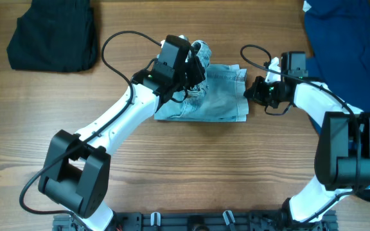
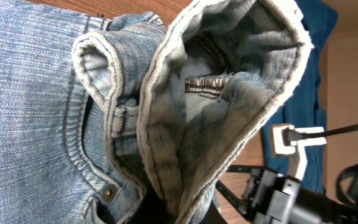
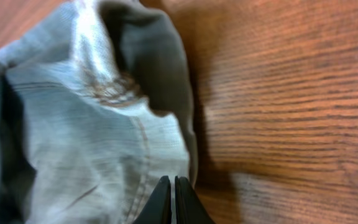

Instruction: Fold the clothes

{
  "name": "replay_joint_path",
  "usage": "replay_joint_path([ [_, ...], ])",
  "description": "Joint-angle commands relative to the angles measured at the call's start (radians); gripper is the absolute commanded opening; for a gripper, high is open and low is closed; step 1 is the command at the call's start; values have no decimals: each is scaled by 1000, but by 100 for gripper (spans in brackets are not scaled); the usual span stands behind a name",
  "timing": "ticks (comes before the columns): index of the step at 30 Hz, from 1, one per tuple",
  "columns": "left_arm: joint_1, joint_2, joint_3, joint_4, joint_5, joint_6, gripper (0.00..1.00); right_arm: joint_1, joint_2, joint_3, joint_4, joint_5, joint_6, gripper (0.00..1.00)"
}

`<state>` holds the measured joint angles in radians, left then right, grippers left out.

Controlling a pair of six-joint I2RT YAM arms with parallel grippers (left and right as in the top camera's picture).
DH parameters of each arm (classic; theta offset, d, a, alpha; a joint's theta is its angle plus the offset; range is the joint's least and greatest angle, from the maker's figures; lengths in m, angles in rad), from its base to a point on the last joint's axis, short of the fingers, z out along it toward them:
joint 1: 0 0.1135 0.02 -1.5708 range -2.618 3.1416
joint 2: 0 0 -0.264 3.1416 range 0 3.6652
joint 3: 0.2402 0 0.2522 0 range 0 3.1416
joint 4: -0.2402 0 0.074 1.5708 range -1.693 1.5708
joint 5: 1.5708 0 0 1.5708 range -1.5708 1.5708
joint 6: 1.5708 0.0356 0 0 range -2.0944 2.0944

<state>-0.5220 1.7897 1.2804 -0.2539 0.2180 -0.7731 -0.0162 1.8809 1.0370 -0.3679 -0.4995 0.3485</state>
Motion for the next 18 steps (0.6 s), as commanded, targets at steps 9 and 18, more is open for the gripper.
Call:
replay_joint_path([
  [9, -11, 0, 14, 119, 193, -89, 4, 42, 130, -14, 90, -69, 76, 4],
  [18, -83, 14, 14, 142, 96, -133, 14, 42, 130, -14, 98, -90, 77, 4],
])
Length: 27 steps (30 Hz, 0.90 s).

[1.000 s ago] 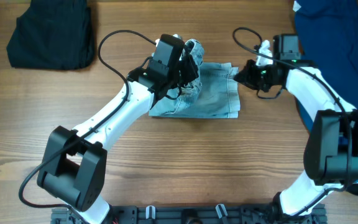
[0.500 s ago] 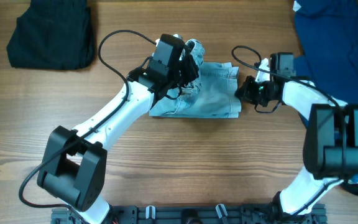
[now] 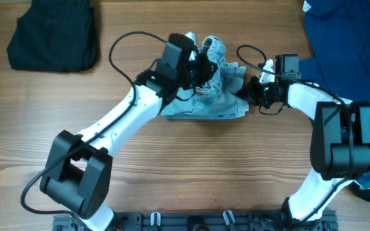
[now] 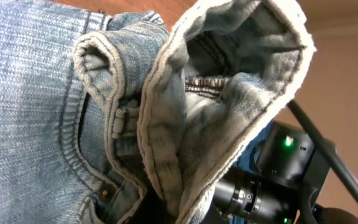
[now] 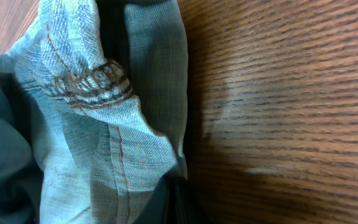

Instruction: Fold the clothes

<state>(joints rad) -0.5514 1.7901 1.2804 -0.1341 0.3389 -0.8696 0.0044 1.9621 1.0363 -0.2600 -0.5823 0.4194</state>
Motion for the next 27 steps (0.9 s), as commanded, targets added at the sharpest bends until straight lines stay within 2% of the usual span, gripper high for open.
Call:
replay_joint_path([
  [1, -63, 19, 14, 31, -31, -36, 15, 22, 48, -14, -10, -11, 6, 4],
  [2, -74, 30, 14, 47, -33, -36, 16, 22, 48, -14, -9, -13, 6, 4],
  [3, -83, 40, 14, 58, -34, -36, 22, 22, 48, -14, -9, -18, 6, 4],
  [4, -89, 45, 14, 65, -34, -36, 36, 22, 48, -14, -8, -18, 6, 4],
  [5, -93, 51, 14, 72, -38, -36, 72, 22, 48, -14, -8, -18, 4, 4],
  [6, -98, 54, 14, 78, -43, -36, 100, 22, 48, -14, -8, -18, 2, 4],
  [14, -79, 55, 14, 91, -67, -27, 100, 9, 35, -6, 27, -74, 2, 4],
  [21, 11, 54, 14, -32, -67, -16, 100, -103, -158, 2, -7, -81, -2, 6],
  [23, 20, 54, 14, -67, -67, 48, 100, -158, -233, 2, -29, -81, -25, 14],
  [24, 20, 54, 14, -79, -66, 91, 100, -175, -255, 2, -37, -80, -35, 22],
  [25, 17, 54, 14, -90, -67, 151, 100, -201, -286, 2, -49, -80, -58, 33],
  [27, 3, 54, 14, -122, -67, 367, 100, -239, -322, 2, -64, -79, -98, 61],
])
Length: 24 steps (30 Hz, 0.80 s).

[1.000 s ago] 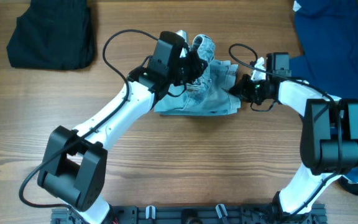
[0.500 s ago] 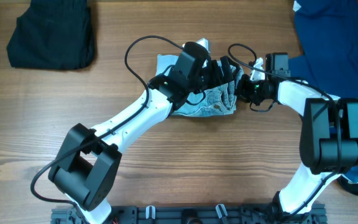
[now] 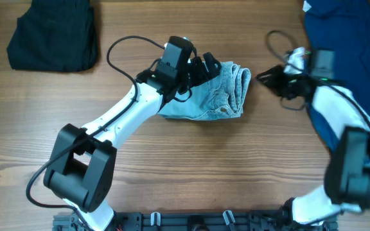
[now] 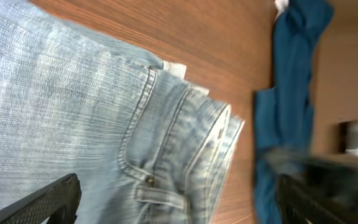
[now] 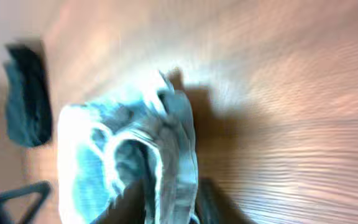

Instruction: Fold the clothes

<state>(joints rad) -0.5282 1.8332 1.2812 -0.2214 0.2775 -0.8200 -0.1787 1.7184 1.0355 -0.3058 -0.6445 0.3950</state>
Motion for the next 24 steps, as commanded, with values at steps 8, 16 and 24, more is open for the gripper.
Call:
replay_joint_path([
  [8, -24, 37, 13, -360, -213, 836, 95, -75, -91, 2, -115, 65, -137, 81],
  [16, 20, 182, 11, -369, -438, 1009, 97, -70, -91, 2, -148, 80, -154, 82],
  [24, 205, 309, 10, -267, -631, 1315, 100, -70, -91, 2, -154, 107, -156, 83],
])
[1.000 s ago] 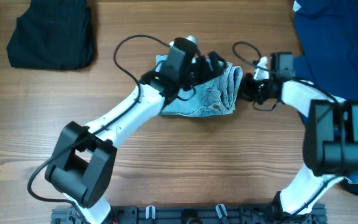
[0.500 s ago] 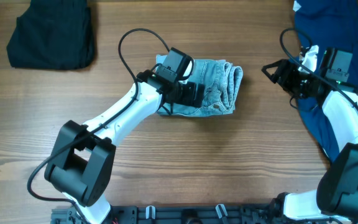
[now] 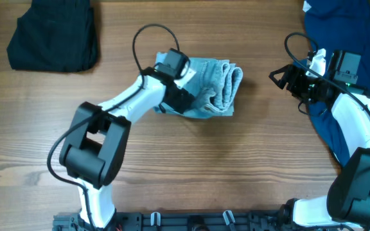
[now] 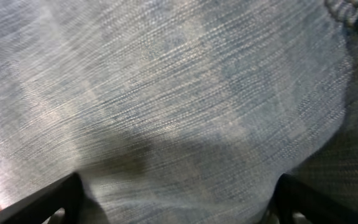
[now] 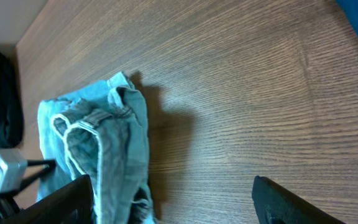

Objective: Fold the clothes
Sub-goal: 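Grasp the folded shorts with the left gripper and carry them to the top-left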

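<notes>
The folded light-blue jeans (image 3: pixel 211 86) lie mid-table, with their thick rolled edge to the right. My left gripper (image 3: pixel 184 97) is open and low on the left half of the jeans. In the left wrist view denim (image 4: pixel 185 93) fills the picture, and the left gripper (image 4: pixel 176 202) has its fingers (image 4: pixel 58 199) spread wide over it. My right gripper (image 3: pixel 280 77) is open, well to the right of the jeans, holding nothing. In the right wrist view the jeans (image 5: pixel 98 149) lie far left, ahead of the right gripper (image 5: pixel 173 202).
A black garment (image 3: pixel 53 32) lies at the back left corner. A dark blue garment (image 3: pixel 345 38) covers the back right and runs down the right side under my right arm. Bare wooden table (image 3: pixel 191 167) lies in front of the jeans.
My left gripper has gone from the jeans' back edge to lie low on their left half. The right gripper has drawn slightly farther right. The jeans sit a little more bunched to the left.
My left gripper held the jeans' waistband up while my right gripper was shut at their right edge. Then both had the fabric raised. Then the jeans lay folded over, the left gripper open and the right away. Now the left rests on the fold.
</notes>
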{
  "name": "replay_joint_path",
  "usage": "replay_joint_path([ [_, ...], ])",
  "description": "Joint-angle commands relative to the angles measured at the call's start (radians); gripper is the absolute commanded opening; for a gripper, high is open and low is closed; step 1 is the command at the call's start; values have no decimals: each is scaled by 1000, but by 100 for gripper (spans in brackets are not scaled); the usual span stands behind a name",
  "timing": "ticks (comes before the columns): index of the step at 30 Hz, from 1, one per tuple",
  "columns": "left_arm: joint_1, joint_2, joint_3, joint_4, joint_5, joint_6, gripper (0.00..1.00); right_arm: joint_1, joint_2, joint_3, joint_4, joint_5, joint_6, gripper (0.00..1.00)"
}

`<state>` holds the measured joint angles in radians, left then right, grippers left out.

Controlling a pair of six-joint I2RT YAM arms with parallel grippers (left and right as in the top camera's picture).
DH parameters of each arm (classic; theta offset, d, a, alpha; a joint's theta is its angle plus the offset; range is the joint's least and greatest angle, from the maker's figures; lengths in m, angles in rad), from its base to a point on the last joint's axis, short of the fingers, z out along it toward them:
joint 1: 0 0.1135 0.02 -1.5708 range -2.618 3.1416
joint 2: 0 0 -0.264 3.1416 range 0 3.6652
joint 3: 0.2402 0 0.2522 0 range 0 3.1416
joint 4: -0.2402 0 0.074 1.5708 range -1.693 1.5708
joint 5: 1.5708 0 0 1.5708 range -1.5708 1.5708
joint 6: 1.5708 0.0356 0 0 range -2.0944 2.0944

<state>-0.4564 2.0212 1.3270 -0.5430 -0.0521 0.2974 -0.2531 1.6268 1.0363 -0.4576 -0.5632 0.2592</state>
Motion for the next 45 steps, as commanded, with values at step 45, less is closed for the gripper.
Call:
replay_joint_path([
  [45, 68, 193, 240, 451, -101, -515, 100, 58, 0, 1, -11, 48, -21, 85],
])
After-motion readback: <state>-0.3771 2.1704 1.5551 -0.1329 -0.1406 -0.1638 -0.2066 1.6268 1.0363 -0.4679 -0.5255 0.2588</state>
